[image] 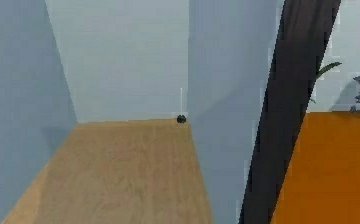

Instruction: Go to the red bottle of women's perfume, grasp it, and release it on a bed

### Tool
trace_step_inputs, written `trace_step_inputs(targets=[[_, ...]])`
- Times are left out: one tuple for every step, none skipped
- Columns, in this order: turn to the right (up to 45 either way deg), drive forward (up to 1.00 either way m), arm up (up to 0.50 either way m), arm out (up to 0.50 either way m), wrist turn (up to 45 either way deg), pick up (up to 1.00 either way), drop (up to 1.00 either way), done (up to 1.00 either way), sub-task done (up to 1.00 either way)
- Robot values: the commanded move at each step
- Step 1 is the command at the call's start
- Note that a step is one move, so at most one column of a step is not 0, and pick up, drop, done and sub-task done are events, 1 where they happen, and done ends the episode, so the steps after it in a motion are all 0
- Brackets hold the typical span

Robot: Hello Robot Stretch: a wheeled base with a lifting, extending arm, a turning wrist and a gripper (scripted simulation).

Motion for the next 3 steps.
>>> trace_step_inputs(targets=[[0.0,0.10,0.00,0.00,0.0,0.00,0.00,0.00,0.00],[-45.0,0.00,0.00,0.00,0.0,0.00,0.00,0.00,0.00],[-45.0,0.00,0.00,0.00,0.0,0.00,0.00,0.00,0.00]])
